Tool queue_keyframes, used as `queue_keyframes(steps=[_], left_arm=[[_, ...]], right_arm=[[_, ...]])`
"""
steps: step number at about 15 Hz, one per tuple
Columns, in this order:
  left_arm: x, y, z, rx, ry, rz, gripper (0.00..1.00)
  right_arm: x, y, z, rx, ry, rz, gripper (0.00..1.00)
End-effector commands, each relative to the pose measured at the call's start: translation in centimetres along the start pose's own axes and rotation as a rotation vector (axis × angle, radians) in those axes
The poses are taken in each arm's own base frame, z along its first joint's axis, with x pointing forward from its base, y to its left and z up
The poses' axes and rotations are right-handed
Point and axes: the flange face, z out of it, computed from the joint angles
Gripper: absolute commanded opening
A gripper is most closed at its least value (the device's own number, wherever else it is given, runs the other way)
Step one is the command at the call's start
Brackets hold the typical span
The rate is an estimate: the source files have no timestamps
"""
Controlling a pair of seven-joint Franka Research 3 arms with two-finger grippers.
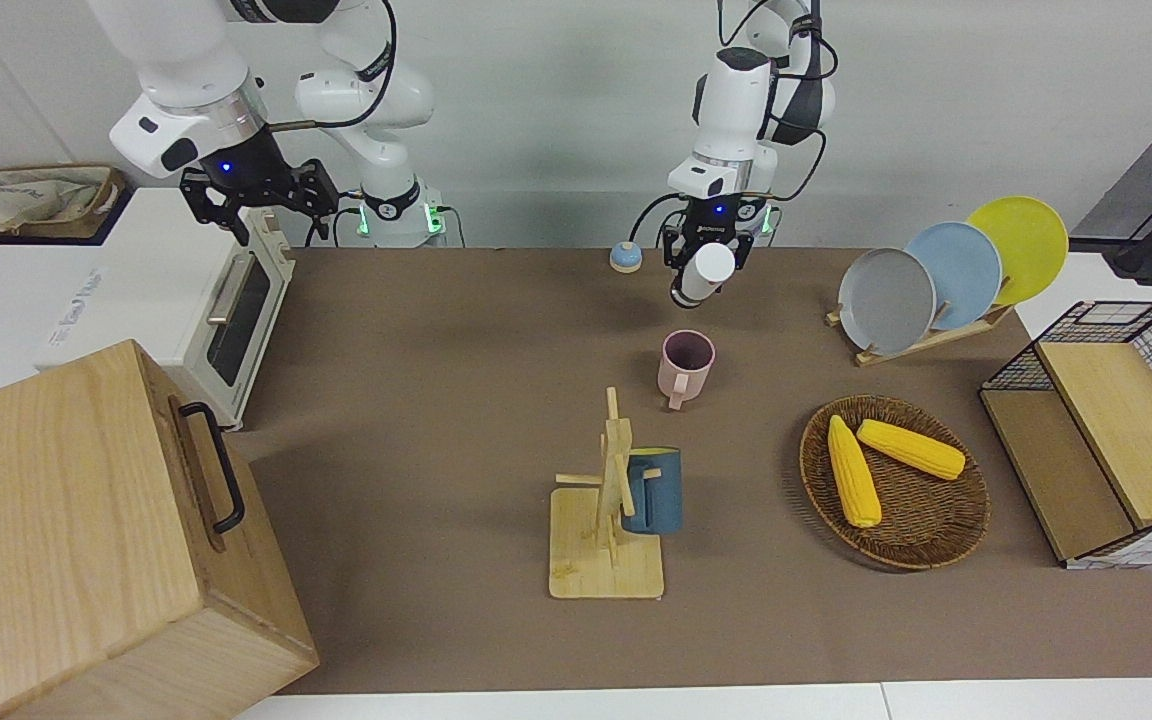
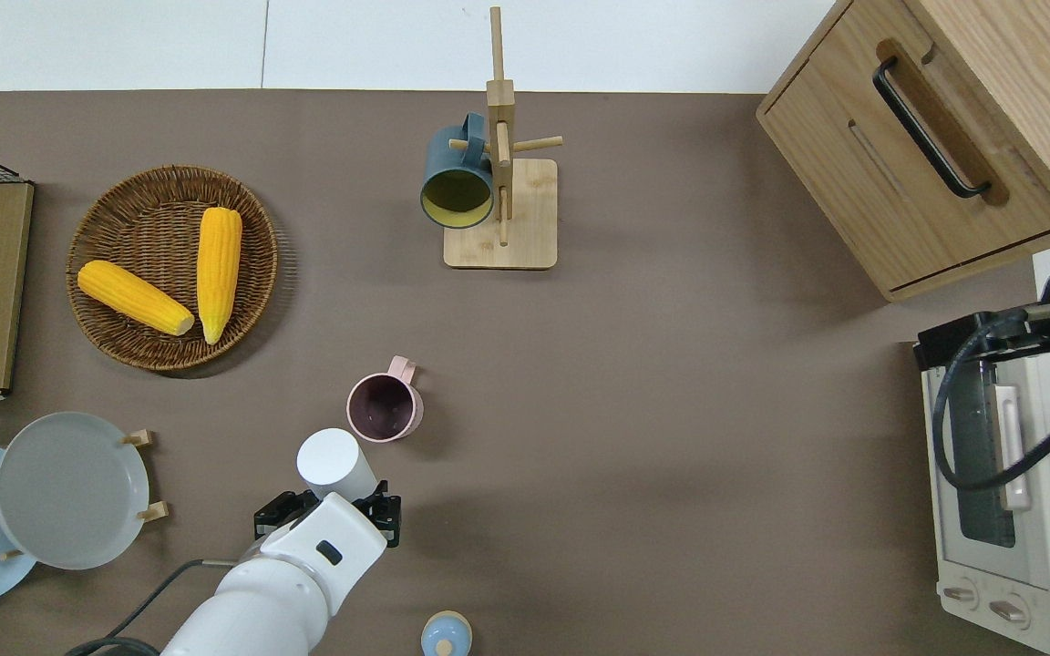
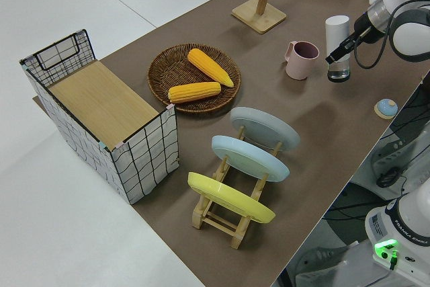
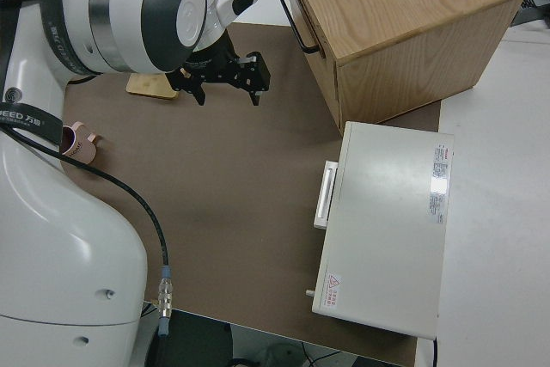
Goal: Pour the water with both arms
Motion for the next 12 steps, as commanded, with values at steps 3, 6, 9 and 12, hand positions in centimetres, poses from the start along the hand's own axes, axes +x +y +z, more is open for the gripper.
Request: queue_keyframes(steps=[3,6,9,12], left_arm=[[-0.2,1.1,2.3,-0.012,-0.07,0.011,0.0],[0.6,1.4,2.3,-0.009,-0.146,0.021,0.0],[2.9,1.1,2.2,0.0,-0.235,0.01,0.0],[3.2,0.9,3.0,0.007,-0.281,0.02,0.0]], right_arm=[[-0.4,-0.4,-0.1,-0.005,0.004,-0.027,0.994],[-0.4,-0.5,-0.1,-0.005,0.002,-0.031,0.994],[-0.4,-0.5,-0.1,-0.005,0.002,-0.031,0.994],[-0.4,-0.6,-0.1,-0.004,0.002,-0.032,0.994]])
